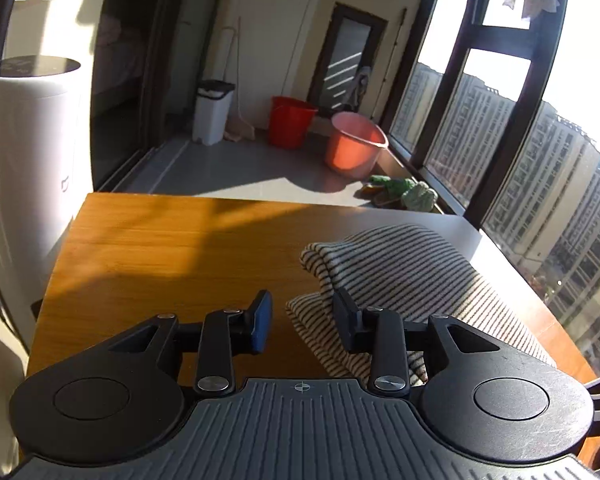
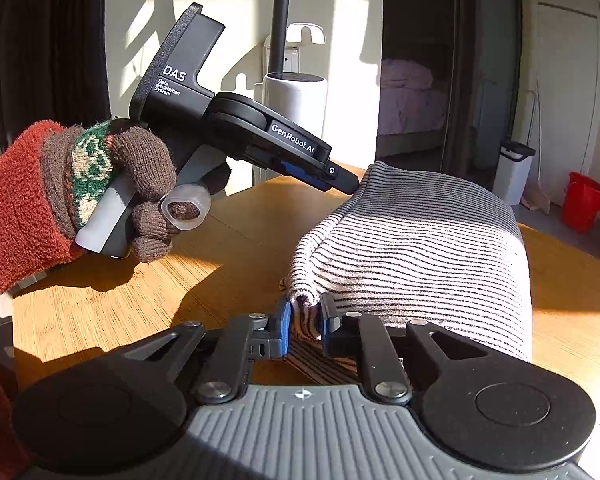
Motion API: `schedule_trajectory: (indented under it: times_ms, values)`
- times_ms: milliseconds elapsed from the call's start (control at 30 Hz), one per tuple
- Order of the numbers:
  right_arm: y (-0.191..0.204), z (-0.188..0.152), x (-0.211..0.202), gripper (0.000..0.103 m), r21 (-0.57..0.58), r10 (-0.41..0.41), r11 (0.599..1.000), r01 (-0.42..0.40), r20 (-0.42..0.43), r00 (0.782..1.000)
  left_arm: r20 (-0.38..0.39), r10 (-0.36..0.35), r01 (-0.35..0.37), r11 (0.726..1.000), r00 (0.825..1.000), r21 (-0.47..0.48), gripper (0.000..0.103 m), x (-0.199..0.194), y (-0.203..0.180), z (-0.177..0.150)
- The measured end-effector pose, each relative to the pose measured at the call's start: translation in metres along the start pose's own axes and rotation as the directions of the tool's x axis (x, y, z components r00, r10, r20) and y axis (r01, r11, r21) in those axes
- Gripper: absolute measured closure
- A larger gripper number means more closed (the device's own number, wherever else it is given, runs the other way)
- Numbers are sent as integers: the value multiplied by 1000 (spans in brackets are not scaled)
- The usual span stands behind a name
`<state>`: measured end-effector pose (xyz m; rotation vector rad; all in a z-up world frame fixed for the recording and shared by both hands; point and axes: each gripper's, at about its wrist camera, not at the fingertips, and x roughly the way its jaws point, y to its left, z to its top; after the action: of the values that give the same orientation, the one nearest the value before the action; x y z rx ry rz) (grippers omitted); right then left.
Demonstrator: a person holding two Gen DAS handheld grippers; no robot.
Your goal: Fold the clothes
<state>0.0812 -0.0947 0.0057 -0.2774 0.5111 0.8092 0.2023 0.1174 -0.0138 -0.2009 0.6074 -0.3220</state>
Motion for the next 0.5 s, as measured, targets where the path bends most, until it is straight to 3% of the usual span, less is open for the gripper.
schedule_trajectory:
  times_ms: [67, 133, 233, 267, 300, 400, 467, 500]
  values:
    - [15, -3, -1, 77, -76, -24, 997, 23, -5, 1000, 34, -23, 24, 998, 999, -55, 69, -14, 6, 4]
    - [25, -6, 1, 68, -125, -46, 991, 45, -7, 999, 57, -115, 119, 990, 992, -82, 67, -25, 1, 9]
    - [28, -9, 1, 66, -144, -63, 988, 62, 0, 998, 22, -284, 285, 954, 959, -98, 65, -23, -19, 9]
    - [28, -9, -1, 65, -143, -64, 988, 64, 2, 998, -13, -305, 302, 949, 952, -91, 65, -16, -26, 3]
    - [26, -7, -5, 62, -129, -49, 990, 50, 6, 999, -46, -308, 304, 950, 950, -78, 65, -10, -32, -3]
    - [13, -1, -23, 59, -60, 21, 998, -20, 15, 1000, -75, -240, 241, 970, 968, 11, 66, 2, -46, -27]
    - [-12, 2, -43, 46, 38, 23, 999, -24, 42, 999, -64, -211, 215, 974, 975, 65, 65, 0, -51, -35]
    - [-26, 2, -52, 32, 93, 3, 996, -8, 61, 998, -61, -206, 210, 975, 977, 69, 65, -1, -51, -36]
